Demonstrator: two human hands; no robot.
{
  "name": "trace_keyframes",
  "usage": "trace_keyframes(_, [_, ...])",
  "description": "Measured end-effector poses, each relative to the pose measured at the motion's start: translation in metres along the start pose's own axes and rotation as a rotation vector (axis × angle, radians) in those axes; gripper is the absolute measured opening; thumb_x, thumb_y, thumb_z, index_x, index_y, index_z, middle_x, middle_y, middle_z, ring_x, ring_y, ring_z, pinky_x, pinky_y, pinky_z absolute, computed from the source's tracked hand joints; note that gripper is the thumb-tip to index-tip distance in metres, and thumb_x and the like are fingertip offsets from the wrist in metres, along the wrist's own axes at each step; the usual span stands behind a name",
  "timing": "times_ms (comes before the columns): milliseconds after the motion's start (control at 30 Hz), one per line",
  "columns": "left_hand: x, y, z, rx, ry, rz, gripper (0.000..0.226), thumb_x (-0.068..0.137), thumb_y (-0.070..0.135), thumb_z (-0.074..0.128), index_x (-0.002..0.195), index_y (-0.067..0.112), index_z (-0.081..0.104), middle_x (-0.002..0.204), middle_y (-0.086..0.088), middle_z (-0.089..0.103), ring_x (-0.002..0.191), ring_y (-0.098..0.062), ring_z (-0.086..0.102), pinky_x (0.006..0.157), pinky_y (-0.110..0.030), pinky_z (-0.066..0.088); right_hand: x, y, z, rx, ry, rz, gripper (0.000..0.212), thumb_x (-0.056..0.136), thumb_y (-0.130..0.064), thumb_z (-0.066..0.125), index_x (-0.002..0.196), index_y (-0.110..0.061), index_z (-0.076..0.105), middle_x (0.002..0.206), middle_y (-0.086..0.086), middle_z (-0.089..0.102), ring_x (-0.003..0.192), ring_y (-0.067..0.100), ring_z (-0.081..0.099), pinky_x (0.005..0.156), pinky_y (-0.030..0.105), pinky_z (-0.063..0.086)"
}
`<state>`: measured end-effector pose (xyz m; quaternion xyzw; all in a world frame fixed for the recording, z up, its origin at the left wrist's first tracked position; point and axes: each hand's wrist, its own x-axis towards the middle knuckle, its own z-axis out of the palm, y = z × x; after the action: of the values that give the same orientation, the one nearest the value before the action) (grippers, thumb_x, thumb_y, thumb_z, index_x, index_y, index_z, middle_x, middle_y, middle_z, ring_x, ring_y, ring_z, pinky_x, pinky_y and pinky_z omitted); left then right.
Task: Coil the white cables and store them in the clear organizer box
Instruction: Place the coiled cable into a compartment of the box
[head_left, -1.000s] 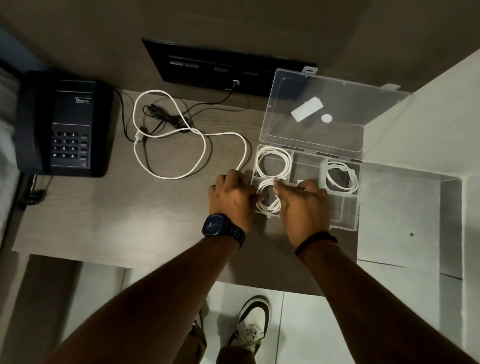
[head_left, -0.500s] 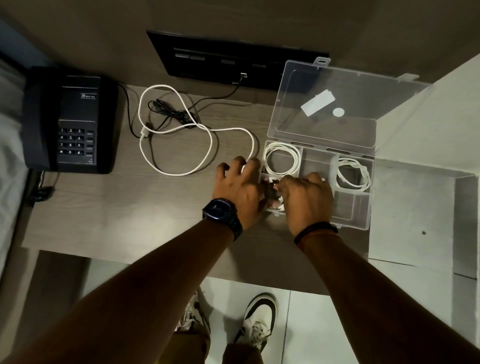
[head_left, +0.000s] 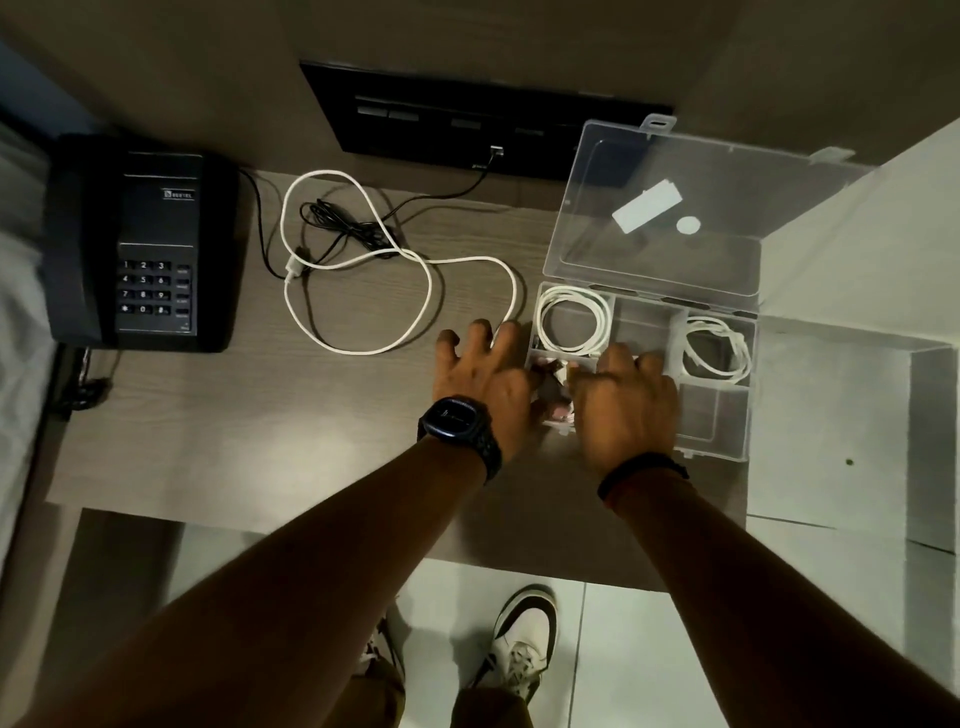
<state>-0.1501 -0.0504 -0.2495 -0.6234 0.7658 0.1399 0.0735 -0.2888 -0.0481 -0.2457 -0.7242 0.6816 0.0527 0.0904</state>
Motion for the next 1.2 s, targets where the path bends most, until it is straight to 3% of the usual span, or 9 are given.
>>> trace_keyframes(167, [-0.006, -0.001, 0.0, -0.09, -0.043, 0.069, 0.04, 0.082, 0.043, 0.049, 0.121, 0.032, 0.054, 0.12, -0.008, 0.046, 0.111, -0.033, 0.039, 0.094, -0.055, 0.031, 0.009, -0.006, -0.004, 0.269, -0.02, 0.227, 0.007, 0.081, -0.018, 0.069, 0.084, -0.016, 0.075, 0.099, 0.009, 0.065, 0.094, 0.033, 0.059, 0.07, 0.035, 0.048])
trace_keyframes(300, [-0.01, -0.013, -0.004, -0.439, 0.006, 0.107, 0.032, 0.088, 0.025, 0.054, 0.118, 0.021, 0.063, 0.114, -0.012, 0.061, 0.105, -0.034, 0.056, 0.09, -0.048, 0.046, 0.009, -0.005, -0.007, 0.544, -0.038, 0.381, 0.013, 0.074, -0.023, 0.077, 0.084, -0.017, 0.073, 0.095, 0.006, 0.072, 0.089, 0.028, 0.066, 0.075, 0.033, 0.05])
trace_keyframes(433, [-0.017, -0.036, -0.004, -0.564, 0.319, -0.163, 0.02, 0.086, 0.023, 0.062, 0.1, 0.014, 0.071, 0.091, -0.014, 0.072, 0.08, -0.033, 0.067, 0.069, -0.039, 0.056, 0.004, -0.005, -0.01, 0.623, -0.069, 0.435, 0.019, 0.073, -0.024, 0.078, 0.09, -0.017, 0.073, 0.097, 0.006, 0.074, 0.09, 0.025, 0.067, 0.081, 0.036, 0.053])
trace_keyframes(567, [-0.012, -0.043, 0.002, -0.522, 0.064, -0.368, 0.033, 0.075, 0.049, 0.068, 0.089, 0.019, 0.069, 0.086, -0.006, 0.071, 0.08, -0.029, 0.064, 0.066, -0.031, 0.049, 0.003, -0.01, -0.011, 0.632, -0.059, 0.47, 0.022, 0.073, -0.029, 0.078, 0.092, -0.019, 0.073, 0.097, 0.004, 0.074, 0.092, 0.026, 0.067, 0.081, 0.036, 0.053])
trace_keyframes(767, [0.003, -0.031, 0.009, -0.627, -0.042, -0.561, 0.039, 0.069, 0.061, 0.064, 0.083, 0.025, 0.069, 0.068, 0.002, 0.056, 0.068, -0.025, 0.053, 0.064, -0.03, 0.044, -0.001, -0.008, -0.011, 0.593, -0.019, 0.436, 0.017, 0.075, -0.025, 0.071, 0.092, -0.02, 0.073, 0.09, 0.001, 0.074, 0.089, 0.023, 0.066, 0.074, 0.026, 0.045])
trace_keyframes(900, [0.016, -0.025, 0.007, -0.738, -0.056, -0.718, 0.033, 0.075, 0.053, 0.058, 0.085, 0.023, 0.068, 0.084, -0.006, 0.066, 0.07, -0.026, 0.051, 0.064, -0.031, 0.04, -0.003, -0.012, -0.017, 0.594, 0.073, 0.384, 0.015, 0.079, -0.021, 0.06, 0.088, -0.02, 0.072, 0.094, 0.007, 0.07, 0.088, 0.029, 0.064, 0.077, 0.034, 0.052])
trace_keyframes(1033, [0.018, -0.025, -0.003, -0.806, -0.079, -0.749, 0.03, 0.066, 0.055, 0.064, 0.064, 0.025, 0.059, 0.063, 0.006, 0.053, 0.059, -0.017, 0.05, 0.055, -0.026, 0.039, -0.005, -0.016, -0.022, 0.638, 0.163, 0.342, 0.019, 0.078, -0.014, 0.06, 0.094, -0.017, 0.07, 0.095, 0.009, 0.066, 0.086, 0.027, 0.063, 0.078, 0.033, 0.05])
trace_keyframes(1133, [0.011, -0.03, -0.012, -1.027, 0.017, -0.832, 0.024, 0.064, 0.045, 0.069, 0.062, 0.021, 0.064, 0.07, 0.0, 0.068, 0.073, -0.022, 0.065, 0.071, -0.035, 0.056, -0.006, -0.025, -0.027, 0.721, 0.158, 0.28, 0.023, 0.075, -0.008, 0.063, 0.096, -0.014, 0.069, 0.096, 0.009, 0.062, 0.088, 0.025, 0.061, 0.079, 0.031, 0.047])
trace_keyframes(1200, [0.004, -0.032, -0.028, -1.251, 0.086, -0.883, 0.017, 0.062, 0.034, 0.071, 0.06, 0.018, 0.066, 0.062, 0.001, 0.069, 0.066, -0.018, 0.066, 0.075, -0.036, 0.058, -0.007, -0.034, -0.033, 0.872, 0.037, 0.251, 0.031, 0.074, -0.008, 0.062, 0.104, -0.015, 0.067, 0.106, 0.005, 0.061, 0.097, 0.021, 0.058, 0.085, 0.032, 0.047])
